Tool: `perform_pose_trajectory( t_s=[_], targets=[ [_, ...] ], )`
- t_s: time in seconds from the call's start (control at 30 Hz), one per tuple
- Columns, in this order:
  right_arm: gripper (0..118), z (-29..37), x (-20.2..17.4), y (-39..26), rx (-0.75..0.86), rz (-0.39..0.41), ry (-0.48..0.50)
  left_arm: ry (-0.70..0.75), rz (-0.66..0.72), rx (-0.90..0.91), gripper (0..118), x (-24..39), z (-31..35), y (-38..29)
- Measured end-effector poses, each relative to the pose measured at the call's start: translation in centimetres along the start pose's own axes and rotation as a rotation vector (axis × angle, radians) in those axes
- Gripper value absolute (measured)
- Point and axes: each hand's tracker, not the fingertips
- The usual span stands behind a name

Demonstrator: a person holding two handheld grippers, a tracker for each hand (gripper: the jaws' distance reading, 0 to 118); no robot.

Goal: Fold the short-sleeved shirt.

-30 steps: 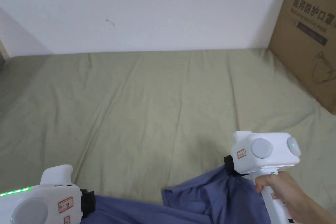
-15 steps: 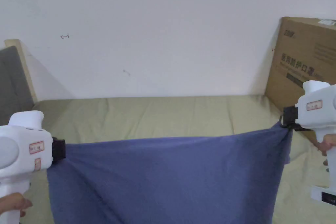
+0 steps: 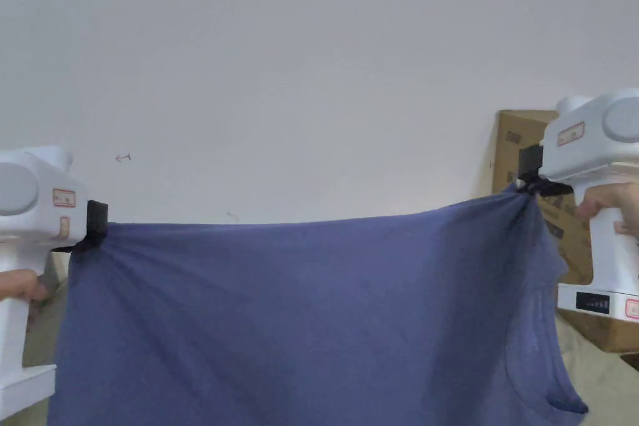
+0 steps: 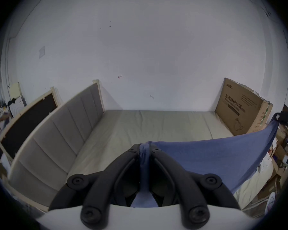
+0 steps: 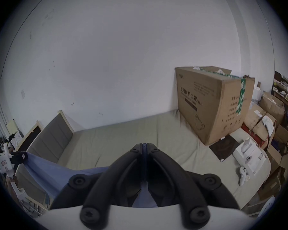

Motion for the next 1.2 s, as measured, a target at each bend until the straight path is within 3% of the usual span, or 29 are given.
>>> perform_pose_trajectory(
  t_s=[0.17, 0.4, 0.53, 0.67, 0.8, 0.87, 0.9, 0.93, 1.07, 1.2],
  targets=[
    [5, -2.1, -1.4, 7.6, 0.061, -0.077, 0.021, 0.066, -0.062, 0.072, 8, 0.7, -1.0, 8.0],
    [5, -6.2, -4.2, 17.8, 0.117, -0.099, 0.009, 0.095, -0.05, 0.161, 8, 0.7, -5.2, 19.3],
    [5, -8.1, -5.5, 21.2, 0.169, -0.095, 0.001, 0.049, 0.091, 0.192, 8, 0.1, -8.1, 23.2],
    [5, -9.1, -6.3, 23.0, 0.188, -0.088, 0.018, 0.115, -0.037, 0.213, 8, 1.1, -10.3, 25.9],
    [5, -11.2, -6.7, 23.1, 0.213, -0.07, -0.003, 0.113, 0.001, 0.281, 8, 1.8, -11.4, 26.3],
    [5, -12.6, -6.9, 22.2, 0.191, 0.017, -0.01, 0.122, -0.008, 0.295, 8, 1.8, -12.6, 25.3],
    [5, -13.5, -6.8, 21.6, 0.183, 0.021, 0.001, 0.128, 0.014, 0.293, 8, 1.6, -13.4, 24.8],
    [5, -14.7, -6.6, 20.8, 0.141, 0.036, -0.005, 0.138, -0.003, 0.257, 8, 1.5, -14.4, 24.0],
    [5, -20.6, -5.5, 16.6, 0.032, -0.04, -0.018, 0.113, 0.011, 0.126, 8, 0.1, -20.7, 19.8],
    [5, -27.7, -5.6, 10.4, -0.115, 0.026, -0.068, 0.164, -0.017, -0.014, 8, 0.3, -27.9, 12.1]
  ],
)
